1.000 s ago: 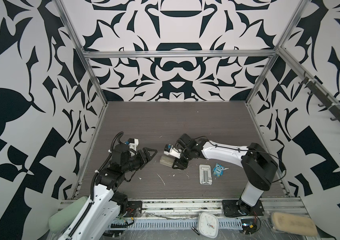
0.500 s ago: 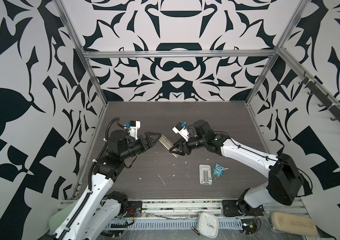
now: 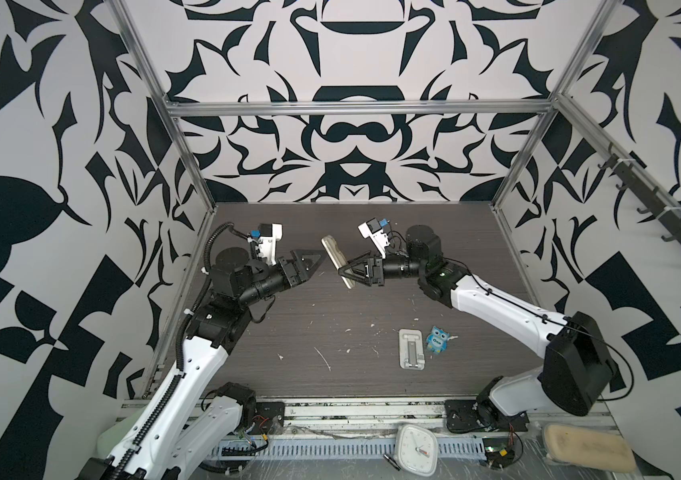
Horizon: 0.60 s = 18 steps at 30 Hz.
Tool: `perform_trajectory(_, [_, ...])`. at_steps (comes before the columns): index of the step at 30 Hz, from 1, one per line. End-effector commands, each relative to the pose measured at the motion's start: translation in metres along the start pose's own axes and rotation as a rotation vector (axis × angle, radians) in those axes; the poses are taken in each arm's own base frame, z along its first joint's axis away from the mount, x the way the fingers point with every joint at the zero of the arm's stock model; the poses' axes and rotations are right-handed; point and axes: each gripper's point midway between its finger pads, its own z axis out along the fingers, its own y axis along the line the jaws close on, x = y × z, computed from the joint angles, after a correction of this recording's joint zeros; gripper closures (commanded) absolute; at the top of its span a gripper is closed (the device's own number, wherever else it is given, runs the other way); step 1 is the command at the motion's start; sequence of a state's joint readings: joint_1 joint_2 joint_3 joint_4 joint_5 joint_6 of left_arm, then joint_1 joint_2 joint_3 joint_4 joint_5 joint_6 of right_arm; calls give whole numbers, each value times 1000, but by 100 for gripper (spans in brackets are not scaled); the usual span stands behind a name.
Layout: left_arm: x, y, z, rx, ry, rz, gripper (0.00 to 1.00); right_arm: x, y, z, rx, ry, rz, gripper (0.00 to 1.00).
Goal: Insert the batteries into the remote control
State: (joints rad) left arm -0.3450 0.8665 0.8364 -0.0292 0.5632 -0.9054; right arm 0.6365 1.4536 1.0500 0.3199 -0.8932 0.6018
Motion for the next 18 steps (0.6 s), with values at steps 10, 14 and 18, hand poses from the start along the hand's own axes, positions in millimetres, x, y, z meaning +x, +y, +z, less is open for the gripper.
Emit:
perform_trajectory(10, [-28, -50, 14, 195, 1, 51, 9, -58, 66, -9, -210, -153, -89, 93])
perform_trajectory(14, [-28, -56, 22, 222, 10, 55, 10, -68, 74, -10, -246, -183, -84, 94])
perform_trajectory(18, [-26, -57, 30, 240, 22, 54, 10, -72, 72, -8, -262, -195, -67, 95])
